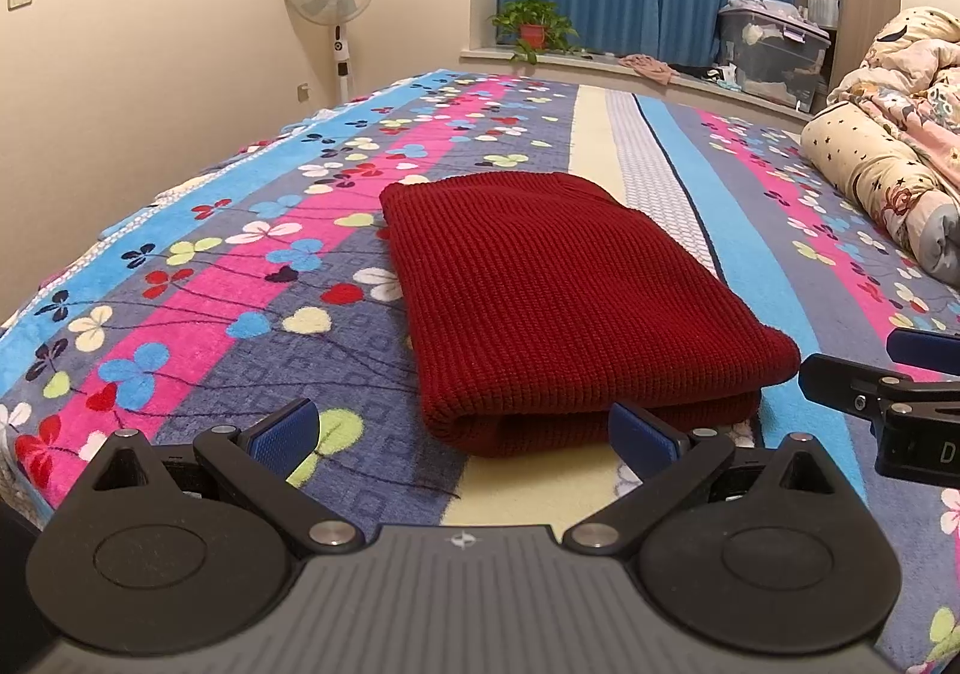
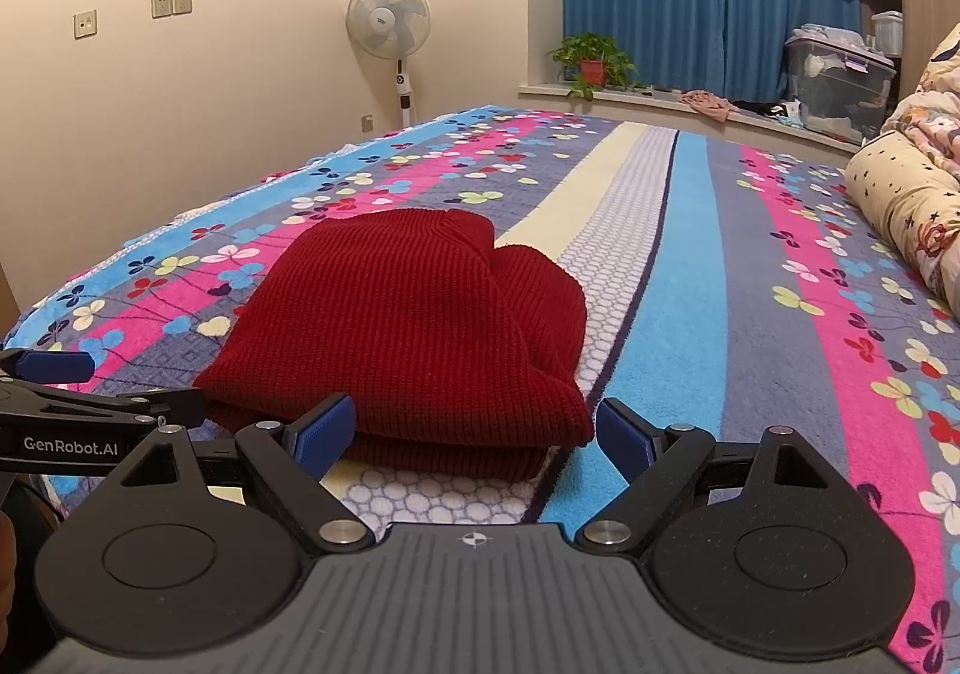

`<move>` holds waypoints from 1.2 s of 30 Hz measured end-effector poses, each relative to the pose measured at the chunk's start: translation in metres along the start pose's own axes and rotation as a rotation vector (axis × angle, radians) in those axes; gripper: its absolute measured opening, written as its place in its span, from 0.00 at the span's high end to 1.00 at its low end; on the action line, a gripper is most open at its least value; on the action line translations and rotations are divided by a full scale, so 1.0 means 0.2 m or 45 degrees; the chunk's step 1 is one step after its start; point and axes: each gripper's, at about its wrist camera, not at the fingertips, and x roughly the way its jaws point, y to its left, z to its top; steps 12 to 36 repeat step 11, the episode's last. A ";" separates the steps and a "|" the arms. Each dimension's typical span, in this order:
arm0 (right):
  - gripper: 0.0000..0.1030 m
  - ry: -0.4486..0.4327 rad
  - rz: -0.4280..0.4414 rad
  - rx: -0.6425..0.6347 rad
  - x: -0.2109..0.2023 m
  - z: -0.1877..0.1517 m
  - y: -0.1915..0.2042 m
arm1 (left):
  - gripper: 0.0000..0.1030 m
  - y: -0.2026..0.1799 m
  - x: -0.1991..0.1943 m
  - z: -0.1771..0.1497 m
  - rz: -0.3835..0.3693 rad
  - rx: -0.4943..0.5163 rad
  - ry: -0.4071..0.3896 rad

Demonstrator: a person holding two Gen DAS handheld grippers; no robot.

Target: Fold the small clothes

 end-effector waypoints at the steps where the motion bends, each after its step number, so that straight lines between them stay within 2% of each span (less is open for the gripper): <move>1: 0.14 0.001 0.000 0.000 0.00 0.00 0.00 | 0.00 0.00 0.00 0.00 0.001 0.001 -0.001; 36: 0.14 0.002 -0.002 0.000 0.00 0.00 0.00 | 0.00 0.01 0.00 0.00 0.002 0.001 0.000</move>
